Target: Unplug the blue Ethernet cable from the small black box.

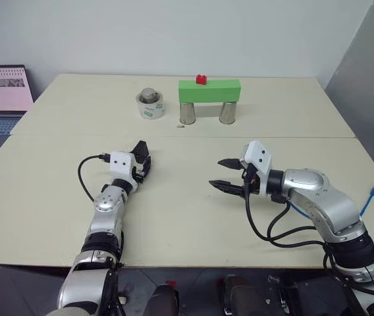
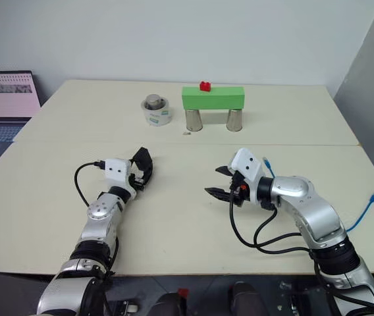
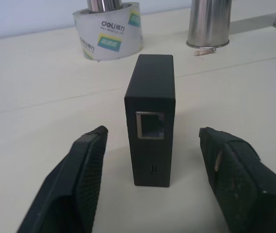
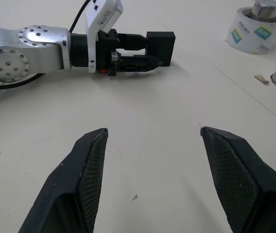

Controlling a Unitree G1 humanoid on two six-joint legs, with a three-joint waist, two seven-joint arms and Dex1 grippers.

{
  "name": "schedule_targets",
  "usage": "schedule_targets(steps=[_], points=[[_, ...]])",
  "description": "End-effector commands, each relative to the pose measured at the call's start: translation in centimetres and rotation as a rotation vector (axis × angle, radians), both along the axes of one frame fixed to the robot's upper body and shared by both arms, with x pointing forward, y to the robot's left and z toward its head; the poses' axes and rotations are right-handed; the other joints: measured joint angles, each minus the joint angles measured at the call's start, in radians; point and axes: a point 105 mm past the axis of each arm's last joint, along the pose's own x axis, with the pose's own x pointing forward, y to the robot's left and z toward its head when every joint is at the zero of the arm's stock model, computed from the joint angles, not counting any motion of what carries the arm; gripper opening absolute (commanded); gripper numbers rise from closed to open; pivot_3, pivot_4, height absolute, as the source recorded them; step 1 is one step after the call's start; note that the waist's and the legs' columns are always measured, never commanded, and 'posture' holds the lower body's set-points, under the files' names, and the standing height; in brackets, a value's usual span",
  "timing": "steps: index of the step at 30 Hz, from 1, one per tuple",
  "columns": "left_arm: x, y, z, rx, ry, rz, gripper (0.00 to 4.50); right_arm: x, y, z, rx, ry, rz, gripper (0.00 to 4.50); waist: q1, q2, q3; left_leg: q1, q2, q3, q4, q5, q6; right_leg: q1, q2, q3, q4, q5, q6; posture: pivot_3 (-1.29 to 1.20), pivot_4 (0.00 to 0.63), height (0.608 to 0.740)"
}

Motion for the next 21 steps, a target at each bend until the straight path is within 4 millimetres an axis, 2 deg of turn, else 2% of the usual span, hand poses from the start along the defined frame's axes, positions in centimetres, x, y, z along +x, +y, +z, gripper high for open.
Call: schedule_targets(steps=[1, 5, 8, 12, 14, 21], points=[[-1.7, 1.0, -1.2, -0.014, 0.075, 0.022, 3.42, -0.1, -0.6, 1.2, 0.011, -0.054, -0.026, 3.21, -0.002, 0.000, 0.000, 0.000, 0.000, 0.000, 0.000, 0.000, 0.000, 0.000, 0.000, 0.000, 0.000, 0.000, 0.000, 0.00, 0.150, 0.740], [-4.1, 1.5, 1.2, 0.076, 0.060, -0.019, 3.42, 0.2, -2.3, 1.0, 0.018, -0.057, -0.106, 3.21, -0.007, 0.000, 0.000, 0.000, 0.001, 0.000, -0.001, 0.000, 0.000, 0.000, 0.000, 0.000, 0.000, 0.000, 0.000, 0.00, 0.150, 0.740], [-6.3, 1.3, 3.1, 0.109, 0.082, -0.135, 3.42, 0.6, -4.8, 0.9, 0.039, -0.049, -0.209, 3.21, -0.005, 0.000, 0.000, -0.001, 0.001, -0.001, -0.001, 0.000, 0.000, -0.001, 0.000, -0.001, 0.000, 0.000, -0.001, 0.00, 0.150, 0.740], [-7.7, 1.2, 4.7, 0.115, 0.139, -0.250, 3.42, 0.2, -8.3, 0.4, 0.017, -0.032, -0.272, 3.21, 0.010, 0.000, 0.000, -0.001, 0.000, -0.002, 0.000, 0.000, 0.000, -0.001, 0.000, -0.002, 0.000, -0.001, -0.001, 0.00, 0.150, 0.740], [-8.0, 1.4, 5.7, 0.146, 0.146, -0.288, 3.42, 0.1, -10.6, 0.1, -0.014, -0.009, -0.322, 3.21, 0.009, 0.000, 0.000, -0.001, 0.000, -0.001, 0.000, 0.000, 0.000, 0.000, 0.000, -0.001, 0.000, -0.001, -0.001, 0.00, 0.150, 0.740], [-7.4, 1.8, 7.9, 0.174, 0.132, -0.327, 3.42, 0.0, -14.0, 0.0, -0.059, -0.014, -0.422, 3.21, 0.001, 0.000, 0.000, -0.001, 0.001, 0.000, -0.001, 0.000, 0.000, -0.001, 0.001, 0.000, -0.001, -0.001, -0.002, 0.00, 0.150, 0.740]])
